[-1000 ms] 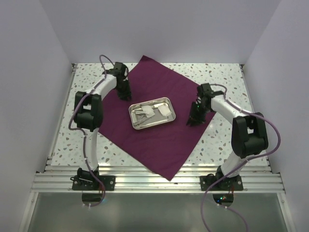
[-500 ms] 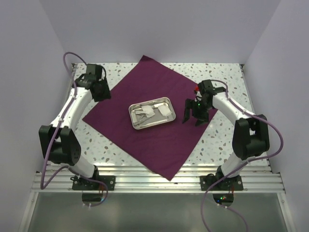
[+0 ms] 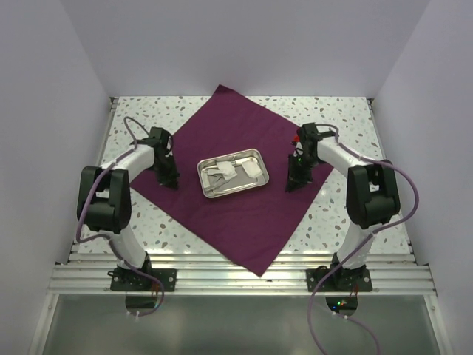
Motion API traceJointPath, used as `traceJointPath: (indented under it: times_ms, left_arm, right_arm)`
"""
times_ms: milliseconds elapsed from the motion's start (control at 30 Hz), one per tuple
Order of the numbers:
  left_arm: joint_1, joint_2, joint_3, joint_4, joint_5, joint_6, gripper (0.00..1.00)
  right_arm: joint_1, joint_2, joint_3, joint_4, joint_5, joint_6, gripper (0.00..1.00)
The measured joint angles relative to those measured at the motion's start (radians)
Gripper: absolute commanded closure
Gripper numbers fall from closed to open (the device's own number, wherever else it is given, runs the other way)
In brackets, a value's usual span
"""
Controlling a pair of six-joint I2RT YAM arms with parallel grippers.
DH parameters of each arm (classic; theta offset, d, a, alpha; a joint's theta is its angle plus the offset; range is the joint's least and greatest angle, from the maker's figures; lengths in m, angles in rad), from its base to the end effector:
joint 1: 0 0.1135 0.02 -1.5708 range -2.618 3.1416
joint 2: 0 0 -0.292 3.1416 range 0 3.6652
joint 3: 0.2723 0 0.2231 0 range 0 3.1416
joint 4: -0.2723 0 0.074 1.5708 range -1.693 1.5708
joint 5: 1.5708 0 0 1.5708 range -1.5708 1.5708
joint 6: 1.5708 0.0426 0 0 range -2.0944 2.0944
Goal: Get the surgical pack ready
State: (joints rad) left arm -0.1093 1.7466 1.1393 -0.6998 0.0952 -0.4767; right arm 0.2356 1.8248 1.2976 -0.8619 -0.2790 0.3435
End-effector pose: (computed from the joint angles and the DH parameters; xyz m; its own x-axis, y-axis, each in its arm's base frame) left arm 0.3098 -0.0381 0.2153 -0.9138 -0.3592 -0.1895 -0.3220 0.9251 -0.2011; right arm 0.3182 0.0884 0.2268 -0.9924 0.0947 -0.0789 0.0653 0.9466 0.3159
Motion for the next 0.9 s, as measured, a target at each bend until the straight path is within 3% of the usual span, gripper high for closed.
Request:
traceJointPath:
  times_ms: [500,900]
  left_arm:
    - [0.044,0.233,0.202,-0.135,0.072,-0.020,0.98]
    - [0.073,0.280,0.266,-0.161,0.108,-0.006,0.96]
  right_arm:
    - [0.003,0.128,-0.032,0.067,-0.077,0.023,0.82]
    - [0.008,0.185,0.054,0.047,-0.104,0.023,0.78]
